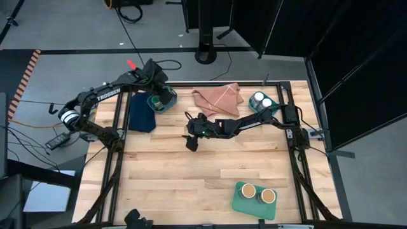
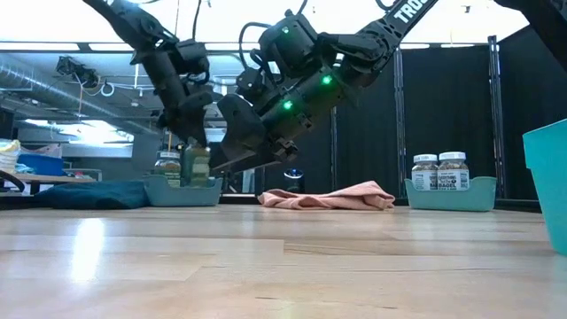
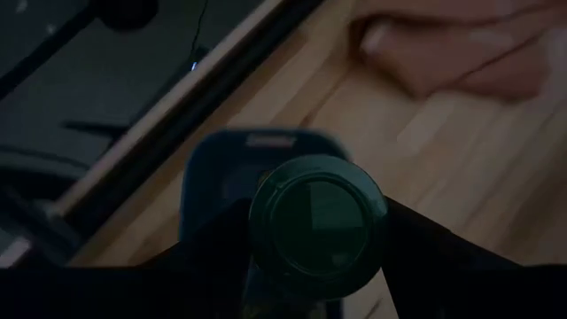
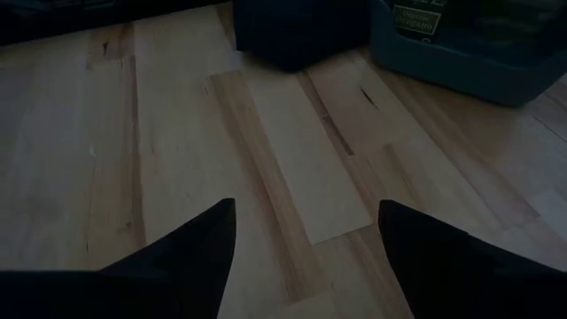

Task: Sort spices by type
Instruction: Put the green seasoning bottle into the blue bin

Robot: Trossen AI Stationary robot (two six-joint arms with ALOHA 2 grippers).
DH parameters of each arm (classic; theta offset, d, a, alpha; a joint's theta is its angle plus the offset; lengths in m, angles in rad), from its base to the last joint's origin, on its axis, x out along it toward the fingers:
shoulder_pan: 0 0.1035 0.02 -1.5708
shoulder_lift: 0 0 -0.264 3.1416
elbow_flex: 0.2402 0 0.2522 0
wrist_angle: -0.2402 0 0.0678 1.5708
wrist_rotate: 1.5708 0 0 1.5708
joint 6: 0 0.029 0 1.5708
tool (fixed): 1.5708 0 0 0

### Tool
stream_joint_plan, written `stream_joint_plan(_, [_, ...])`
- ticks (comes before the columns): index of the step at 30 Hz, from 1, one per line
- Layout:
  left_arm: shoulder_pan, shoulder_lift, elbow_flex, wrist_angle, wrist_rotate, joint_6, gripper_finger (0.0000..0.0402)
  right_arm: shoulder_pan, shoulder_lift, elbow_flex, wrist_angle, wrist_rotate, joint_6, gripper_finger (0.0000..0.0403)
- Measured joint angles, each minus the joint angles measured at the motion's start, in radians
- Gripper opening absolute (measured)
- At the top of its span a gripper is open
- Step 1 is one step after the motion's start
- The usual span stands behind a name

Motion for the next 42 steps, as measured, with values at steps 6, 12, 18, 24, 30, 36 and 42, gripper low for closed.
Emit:
stream_joint_plan(6, [0.008,0.0,-0.064,0.071,-0.006,-0.001,0.021,0.0,0.0,0.0,0.0,0.0,-0.002,0.028])
stream_joint_plan(12, [0.007,0.006,-0.071,0.121,-0.002,0.001,0.021,0.0,0.0,0.0,0.0,0.0,-0.001,0.028])
stream_joint_plan(18, [0.024,0.054,-0.071,0.124,0.018,0.0,0.021,0.0,0.0,0.0,0.0,0.0,-0.001,0.0275])
stream_joint_plan(24, [0.028,0.082,-0.071,0.134,0.022,0.003,0.021,0.0,0.0,0.0,-0.001,0.0,-0.001,0.0275])
stream_joint_plan(30, [0.035,0.082,-0.071,0.125,0.026,0.017,0.021,0.0,0.0,0.0,-0.007,0.0,-0.001,0.0275])
stream_joint_plan(36, [0.047,0.082,-0.07,0.113,0.026,0.025,0.0223,0.0,0.0,0.0,-0.009,0.0,-0.002,0.0275])
stream_joint_plan(42, [0.053,0.082,-0.07,0.102,0.027,0.03,0.025,0.0,0.0,0.0,-0.009,0.0,-0.005,0.0275])
